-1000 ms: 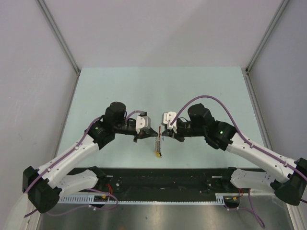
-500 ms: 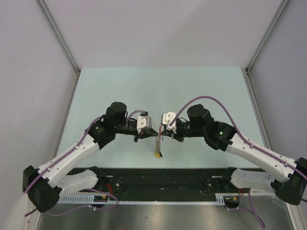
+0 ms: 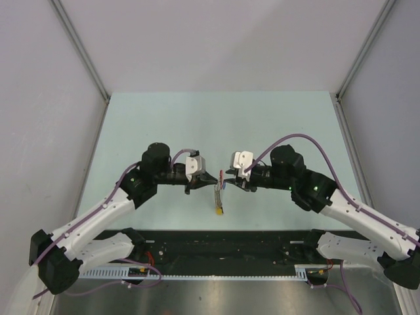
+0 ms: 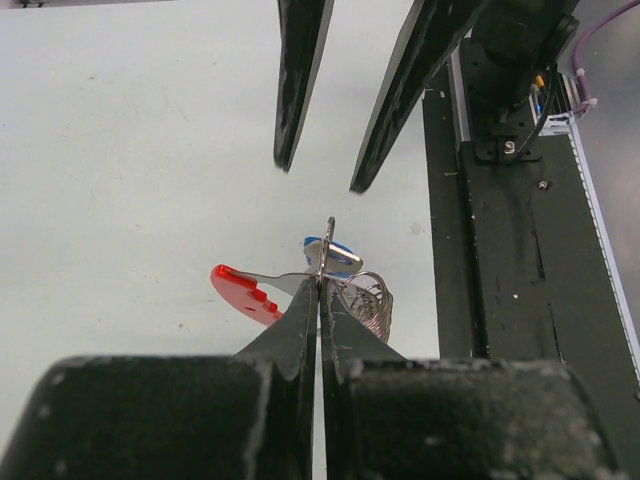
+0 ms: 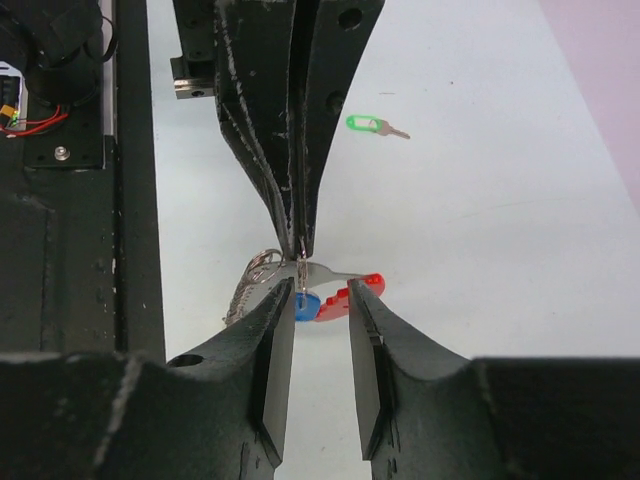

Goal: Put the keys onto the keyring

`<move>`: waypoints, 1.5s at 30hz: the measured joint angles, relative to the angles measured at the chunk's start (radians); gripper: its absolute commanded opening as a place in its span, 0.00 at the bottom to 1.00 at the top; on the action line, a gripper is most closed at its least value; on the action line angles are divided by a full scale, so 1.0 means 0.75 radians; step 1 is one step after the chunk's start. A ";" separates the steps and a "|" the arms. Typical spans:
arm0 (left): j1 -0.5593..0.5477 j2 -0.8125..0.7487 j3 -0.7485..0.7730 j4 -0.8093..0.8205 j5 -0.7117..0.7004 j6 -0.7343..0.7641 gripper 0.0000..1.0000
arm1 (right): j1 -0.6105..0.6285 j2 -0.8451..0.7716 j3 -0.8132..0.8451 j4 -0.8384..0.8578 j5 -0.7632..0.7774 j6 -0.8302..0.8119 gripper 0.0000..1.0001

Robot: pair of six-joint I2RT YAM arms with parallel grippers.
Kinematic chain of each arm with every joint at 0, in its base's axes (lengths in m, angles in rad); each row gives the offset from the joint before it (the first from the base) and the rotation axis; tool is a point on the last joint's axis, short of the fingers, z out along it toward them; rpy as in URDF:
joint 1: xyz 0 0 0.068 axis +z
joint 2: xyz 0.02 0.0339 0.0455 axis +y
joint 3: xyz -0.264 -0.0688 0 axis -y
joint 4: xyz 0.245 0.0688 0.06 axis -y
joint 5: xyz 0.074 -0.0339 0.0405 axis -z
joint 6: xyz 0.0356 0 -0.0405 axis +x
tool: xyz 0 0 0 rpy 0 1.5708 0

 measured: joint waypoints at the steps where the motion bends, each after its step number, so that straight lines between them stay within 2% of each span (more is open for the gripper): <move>1: 0.002 -0.007 -0.009 0.014 -0.003 -0.013 0.00 | -0.001 -0.022 -0.011 0.005 0.006 0.005 0.33; 14: 0.015 -0.028 -0.025 0.122 -0.014 -0.083 0.00 | -0.077 -0.075 -0.164 0.066 -0.007 0.067 0.31; 20: 0.024 -0.042 -0.025 0.089 -0.124 -0.084 0.00 | -0.192 -0.074 -0.248 0.092 0.044 0.303 0.34; 23: 0.025 -0.083 -0.024 0.022 -0.259 -0.082 0.00 | -0.228 -0.062 -0.292 0.091 0.061 0.431 0.38; 29: 0.055 -0.193 -0.013 -0.131 -0.556 -0.087 0.00 | -0.228 0.104 -0.304 0.140 0.064 0.570 0.50; 38: 0.226 -0.579 -0.162 -0.165 -0.787 -0.183 0.00 | -0.200 0.428 -0.300 0.300 -0.031 0.600 0.46; 45: 0.246 -0.667 -0.196 -0.146 -0.982 -0.225 0.01 | -0.044 0.633 -0.193 0.312 0.110 0.670 0.45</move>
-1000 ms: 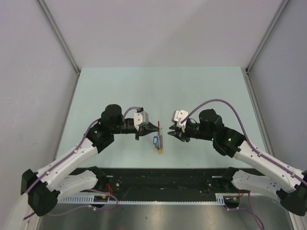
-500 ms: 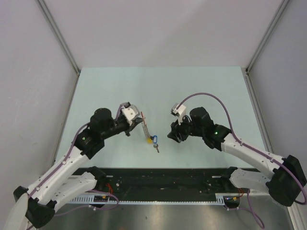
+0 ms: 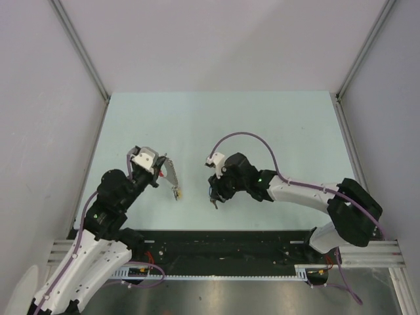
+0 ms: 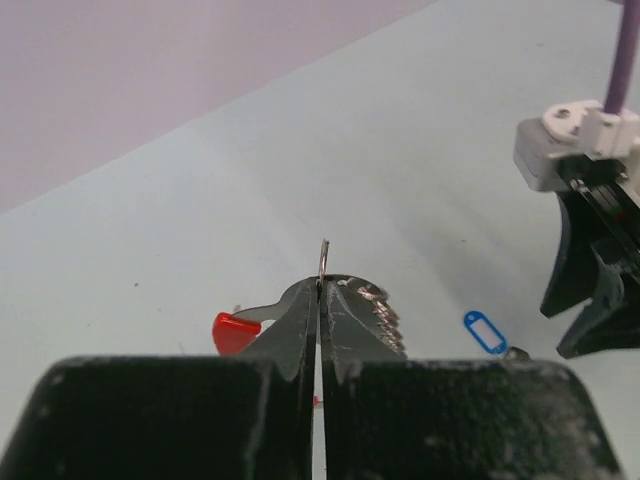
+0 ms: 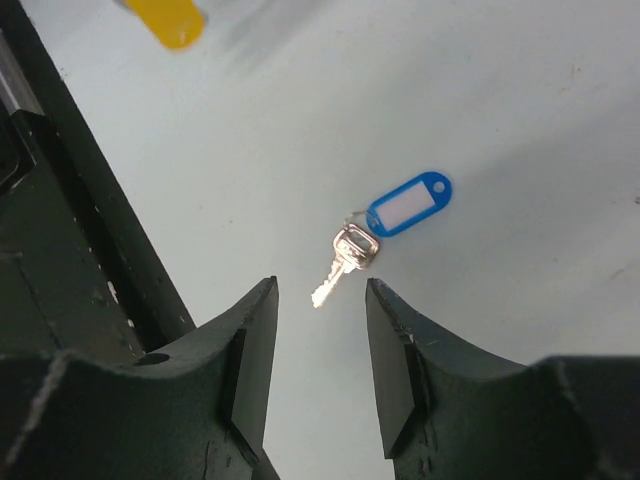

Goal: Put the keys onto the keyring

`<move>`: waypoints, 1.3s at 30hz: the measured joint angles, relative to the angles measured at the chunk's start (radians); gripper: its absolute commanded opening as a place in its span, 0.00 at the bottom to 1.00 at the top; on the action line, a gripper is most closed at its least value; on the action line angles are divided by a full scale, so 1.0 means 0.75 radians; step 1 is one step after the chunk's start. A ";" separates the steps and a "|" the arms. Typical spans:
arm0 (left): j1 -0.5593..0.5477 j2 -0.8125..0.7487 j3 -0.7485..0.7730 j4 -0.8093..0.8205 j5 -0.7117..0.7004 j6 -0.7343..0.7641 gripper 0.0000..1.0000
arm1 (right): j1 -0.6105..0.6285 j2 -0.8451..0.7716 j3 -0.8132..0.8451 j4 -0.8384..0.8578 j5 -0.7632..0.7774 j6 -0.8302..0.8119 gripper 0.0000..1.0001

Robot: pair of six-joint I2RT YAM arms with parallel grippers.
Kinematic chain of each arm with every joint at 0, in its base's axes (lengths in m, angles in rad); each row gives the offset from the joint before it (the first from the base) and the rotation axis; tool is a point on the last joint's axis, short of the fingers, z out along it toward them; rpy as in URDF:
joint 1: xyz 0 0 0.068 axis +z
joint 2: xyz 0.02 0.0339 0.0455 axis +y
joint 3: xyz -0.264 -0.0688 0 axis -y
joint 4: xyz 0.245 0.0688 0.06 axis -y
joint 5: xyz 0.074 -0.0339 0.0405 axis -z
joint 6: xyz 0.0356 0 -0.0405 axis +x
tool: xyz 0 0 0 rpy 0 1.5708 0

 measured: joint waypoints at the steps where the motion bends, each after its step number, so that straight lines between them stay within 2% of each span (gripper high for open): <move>1: 0.007 -0.007 -0.010 -0.001 -0.041 -0.009 0.00 | 0.042 0.027 0.026 0.003 0.053 0.026 0.44; 7: 0.028 -0.045 -0.037 -0.002 -0.188 -0.035 0.00 | 0.219 0.225 0.240 -0.097 0.382 0.202 0.40; 15: 0.037 -0.083 -0.037 -0.001 -0.281 -0.045 0.00 | 0.274 0.417 0.434 -0.327 0.643 0.383 0.35; 26: 0.042 -0.089 -0.037 -0.001 -0.287 -0.045 0.00 | 0.279 0.578 0.613 -0.517 0.738 0.456 0.31; 39: 0.044 -0.094 -0.037 -0.001 -0.274 -0.045 0.00 | 0.298 0.658 0.660 -0.590 0.753 0.461 0.27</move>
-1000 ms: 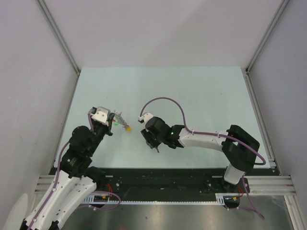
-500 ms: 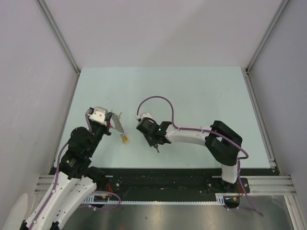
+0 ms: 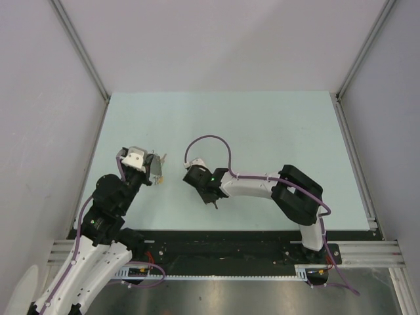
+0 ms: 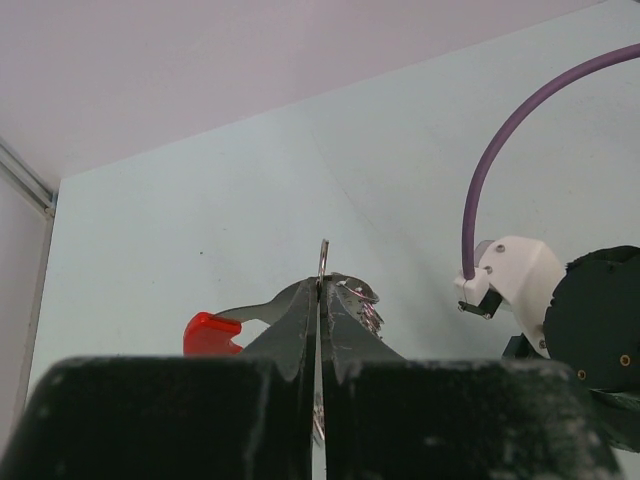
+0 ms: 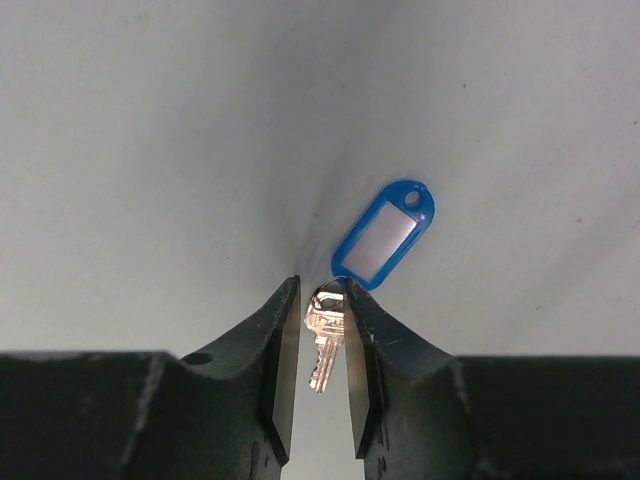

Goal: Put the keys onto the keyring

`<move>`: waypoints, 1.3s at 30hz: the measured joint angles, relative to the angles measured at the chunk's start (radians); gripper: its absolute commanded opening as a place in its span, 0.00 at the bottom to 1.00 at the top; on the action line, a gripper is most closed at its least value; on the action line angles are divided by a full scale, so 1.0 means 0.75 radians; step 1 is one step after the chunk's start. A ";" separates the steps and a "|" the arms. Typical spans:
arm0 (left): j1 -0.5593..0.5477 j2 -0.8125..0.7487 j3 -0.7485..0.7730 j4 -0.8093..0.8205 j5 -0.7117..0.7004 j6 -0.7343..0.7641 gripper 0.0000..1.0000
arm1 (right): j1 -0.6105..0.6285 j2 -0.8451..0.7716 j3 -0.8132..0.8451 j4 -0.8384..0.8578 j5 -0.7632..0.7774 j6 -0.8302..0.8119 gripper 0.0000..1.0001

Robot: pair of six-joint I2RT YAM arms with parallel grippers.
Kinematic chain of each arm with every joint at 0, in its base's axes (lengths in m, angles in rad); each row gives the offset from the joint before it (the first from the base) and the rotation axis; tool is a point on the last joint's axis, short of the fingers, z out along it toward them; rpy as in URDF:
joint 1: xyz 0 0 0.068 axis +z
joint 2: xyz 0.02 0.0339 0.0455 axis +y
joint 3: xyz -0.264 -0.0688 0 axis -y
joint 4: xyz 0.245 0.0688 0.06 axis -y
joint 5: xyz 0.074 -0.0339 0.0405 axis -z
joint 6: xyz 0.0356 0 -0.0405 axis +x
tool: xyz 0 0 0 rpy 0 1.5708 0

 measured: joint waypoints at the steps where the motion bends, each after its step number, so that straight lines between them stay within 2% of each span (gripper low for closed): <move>1: 0.000 0.000 -0.001 0.001 0.002 0.000 0.01 | 0.000 0.006 0.002 -0.001 0.005 0.000 0.27; 12: 0.001 0.000 0.000 0.000 0.023 0.000 0.00 | 0.006 0.023 0.020 -0.013 0.057 -0.001 0.16; 17: 0.001 0.000 -0.001 0.000 0.035 0.000 0.01 | 0.008 0.023 0.020 -0.021 0.064 -0.003 0.01; 27: 0.001 0.011 -0.001 0.001 0.071 0.001 0.00 | 0.008 -0.050 0.023 -0.071 0.112 -0.040 0.00; 34: 0.002 0.053 -0.001 0.018 0.249 0.015 0.00 | -0.040 -0.357 -0.076 0.037 0.089 -0.175 0.00; 39: 0.003 0.143 0.017 0.040 0.475 0.048 0.00 | -0.185 -0.696 -0.316 0.304 -0.127 -0.331 0.00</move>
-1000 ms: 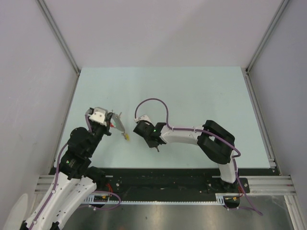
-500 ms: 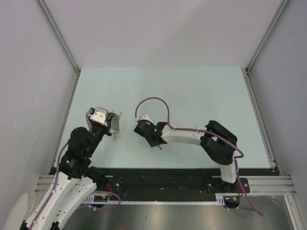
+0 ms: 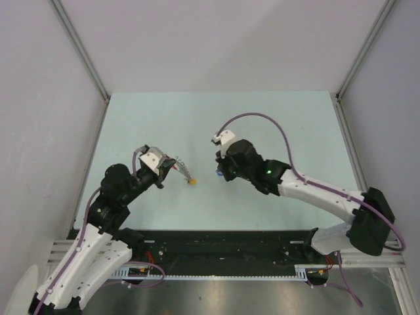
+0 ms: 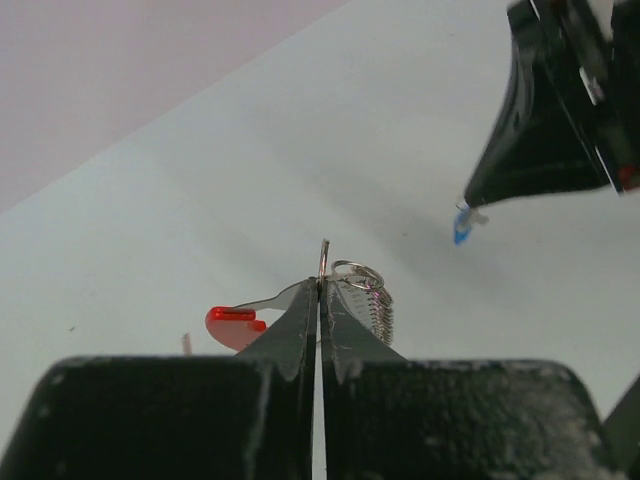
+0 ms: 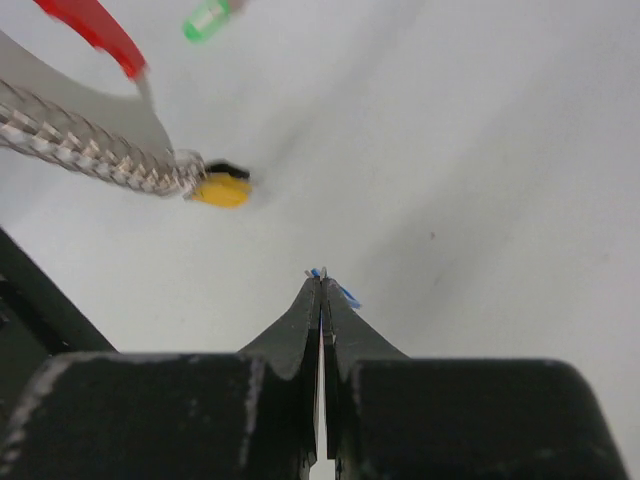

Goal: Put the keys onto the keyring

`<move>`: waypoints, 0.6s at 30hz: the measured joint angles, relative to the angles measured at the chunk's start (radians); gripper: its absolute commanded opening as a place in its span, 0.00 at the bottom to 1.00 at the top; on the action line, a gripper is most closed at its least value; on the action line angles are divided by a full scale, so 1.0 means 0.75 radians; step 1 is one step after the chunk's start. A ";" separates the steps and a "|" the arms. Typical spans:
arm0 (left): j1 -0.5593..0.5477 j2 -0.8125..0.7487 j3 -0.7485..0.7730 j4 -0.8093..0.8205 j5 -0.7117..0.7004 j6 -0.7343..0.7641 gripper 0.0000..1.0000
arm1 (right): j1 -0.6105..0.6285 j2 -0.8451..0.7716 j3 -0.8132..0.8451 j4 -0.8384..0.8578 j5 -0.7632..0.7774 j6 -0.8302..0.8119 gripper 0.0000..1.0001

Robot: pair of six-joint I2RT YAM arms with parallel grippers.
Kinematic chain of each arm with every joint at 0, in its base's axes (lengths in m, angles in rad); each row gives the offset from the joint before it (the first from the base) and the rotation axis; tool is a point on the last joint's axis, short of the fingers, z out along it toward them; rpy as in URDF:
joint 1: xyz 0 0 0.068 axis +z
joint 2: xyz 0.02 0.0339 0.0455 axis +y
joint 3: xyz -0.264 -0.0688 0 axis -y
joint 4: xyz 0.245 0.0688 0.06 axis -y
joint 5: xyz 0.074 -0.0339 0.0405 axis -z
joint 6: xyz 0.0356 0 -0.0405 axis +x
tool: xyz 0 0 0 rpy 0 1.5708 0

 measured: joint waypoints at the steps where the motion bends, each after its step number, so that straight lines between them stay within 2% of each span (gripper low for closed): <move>1: 0.000 0.023 0.011 0.001 0.039 0.004 0.01 | -0.033 -0.054 -0.041 0.043 -0.058 -0.021 0.00; 5: 0.001 0.152 0.107 0.001 0.229 0.025 0.00 | -0.211 -0.282 -0.212 0.297 -0.363 -0.103 0.00; 9: 0.001 0.278 0.209 0.020 0.405 0.037 0.00 | -0.354 -0.402 -0.302 0.518 -0.649 -0.139 0.00; 18: -0.001 0.524 0.408 0.065 0.692 0.107 0.00 | -0.650 -0.433 -0.417 0.962 -1.270 -0.112 0.00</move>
